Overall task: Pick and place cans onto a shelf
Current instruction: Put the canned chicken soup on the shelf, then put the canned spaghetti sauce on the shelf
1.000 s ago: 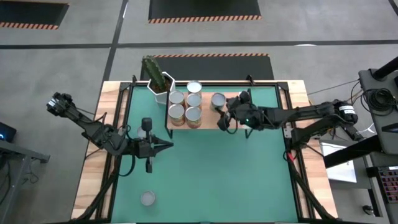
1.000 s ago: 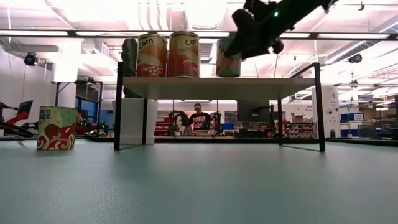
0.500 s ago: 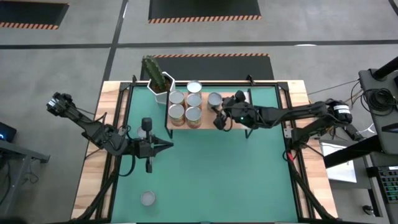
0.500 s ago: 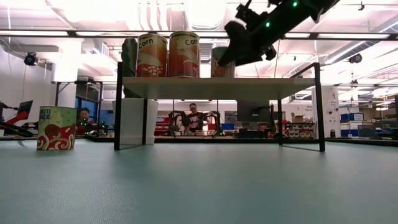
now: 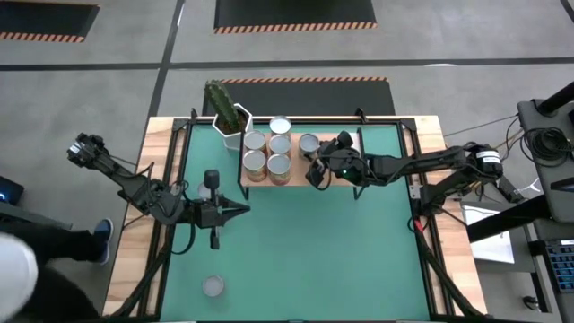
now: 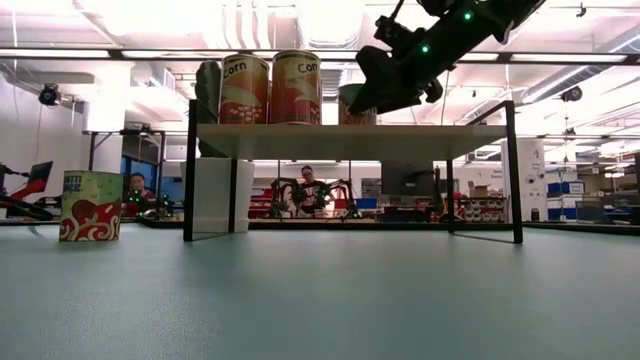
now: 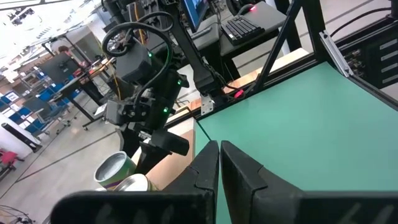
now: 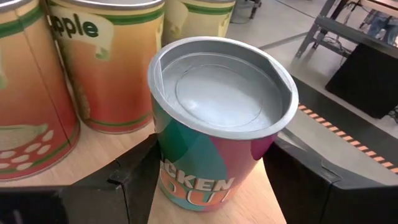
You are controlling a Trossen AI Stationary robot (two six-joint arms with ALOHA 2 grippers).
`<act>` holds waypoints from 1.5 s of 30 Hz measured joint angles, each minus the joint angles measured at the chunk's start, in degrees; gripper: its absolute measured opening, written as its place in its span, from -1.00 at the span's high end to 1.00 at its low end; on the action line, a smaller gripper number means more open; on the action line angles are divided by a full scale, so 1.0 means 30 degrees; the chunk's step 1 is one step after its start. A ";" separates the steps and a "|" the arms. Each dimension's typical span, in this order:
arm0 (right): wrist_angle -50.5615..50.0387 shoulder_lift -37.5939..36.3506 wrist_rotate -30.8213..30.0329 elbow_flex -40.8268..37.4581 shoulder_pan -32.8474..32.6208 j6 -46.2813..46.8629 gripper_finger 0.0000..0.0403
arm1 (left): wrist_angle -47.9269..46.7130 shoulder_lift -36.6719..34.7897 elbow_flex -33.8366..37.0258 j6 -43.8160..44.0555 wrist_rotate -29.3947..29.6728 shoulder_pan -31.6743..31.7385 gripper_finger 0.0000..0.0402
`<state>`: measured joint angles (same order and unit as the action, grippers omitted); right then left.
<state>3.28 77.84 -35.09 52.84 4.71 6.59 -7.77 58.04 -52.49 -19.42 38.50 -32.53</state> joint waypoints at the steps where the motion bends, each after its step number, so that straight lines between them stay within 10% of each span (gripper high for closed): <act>1: -0.0013 0.0000 0.0007 0.0000 0.0000 -0.0014 -0.24 | 0.0000 0.0000 0.0000 0.0001 0.0000 0.0006 1.00; 23: -0.2180 -0.2063 0.0190 0.0944 -0.1065 -0.0333 -0.72 | -0.0073 0.0000 -0.0045 0.1259 0.0238 0.0000 1.00; 33: -0.2040 -0.4722 -0.0732 0.0344 -0.5144 -0.2344 -0.64 | -0.3030 -0.0071 -0.0124 0.8637 0.7793 0.0172 1.00; 45: -0.0423 -0.5708 -0.1304 0.0219 -0.6907 -0.5792 -0.62 | -1.7965 -0.0776 -0.0138 2.7626 -0.2208 0.4211 1.00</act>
<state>2.01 60.72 -39.00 53.49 -16.01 -10.78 -61.67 55.71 -52.90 63.46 31.88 -19.90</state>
